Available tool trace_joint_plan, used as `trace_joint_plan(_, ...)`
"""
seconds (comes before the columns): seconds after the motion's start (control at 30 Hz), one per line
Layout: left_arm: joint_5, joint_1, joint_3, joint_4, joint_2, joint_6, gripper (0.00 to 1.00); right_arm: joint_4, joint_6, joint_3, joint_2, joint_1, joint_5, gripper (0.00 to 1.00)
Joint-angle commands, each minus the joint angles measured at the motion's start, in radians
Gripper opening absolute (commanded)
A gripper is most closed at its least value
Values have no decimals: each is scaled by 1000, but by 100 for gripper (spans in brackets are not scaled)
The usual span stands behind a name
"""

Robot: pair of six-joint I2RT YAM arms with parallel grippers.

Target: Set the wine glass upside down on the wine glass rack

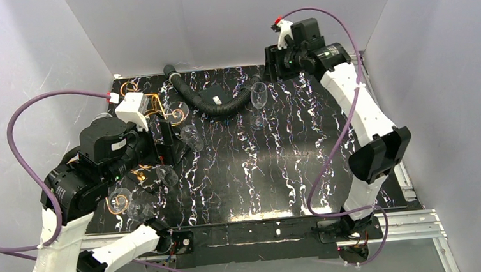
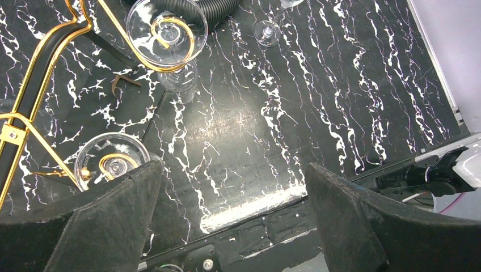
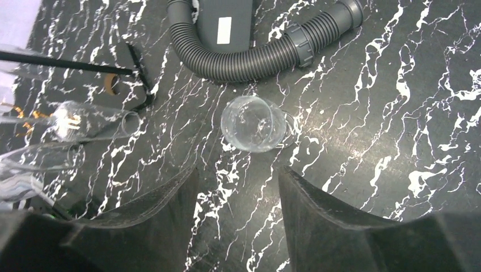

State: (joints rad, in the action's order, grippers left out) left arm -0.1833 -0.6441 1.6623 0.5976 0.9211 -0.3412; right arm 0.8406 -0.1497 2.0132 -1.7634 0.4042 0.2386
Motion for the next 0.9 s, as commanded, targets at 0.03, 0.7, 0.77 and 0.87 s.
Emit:
trace_joint_plan(0.03, -27, 3, -1, 4, -8, -6, 98, -64, 18, 77, -75, 36, -152, 56)
trace_joint_plan(0.7, -50, 4, -4, 11, -19, 10, 98, -55, 172, 84, -230, 86, -234, 16)
trace_joint_plan(0.77, -47, 3, -6, 8, -18, 10, 98, -48, 189, 73, -222, 89, -235, 16)
trace_joint_plan(0.87, -45, 4, -11, 7, -23, 4, 98, -41, 205, 57, -207, 91, -234, 23)
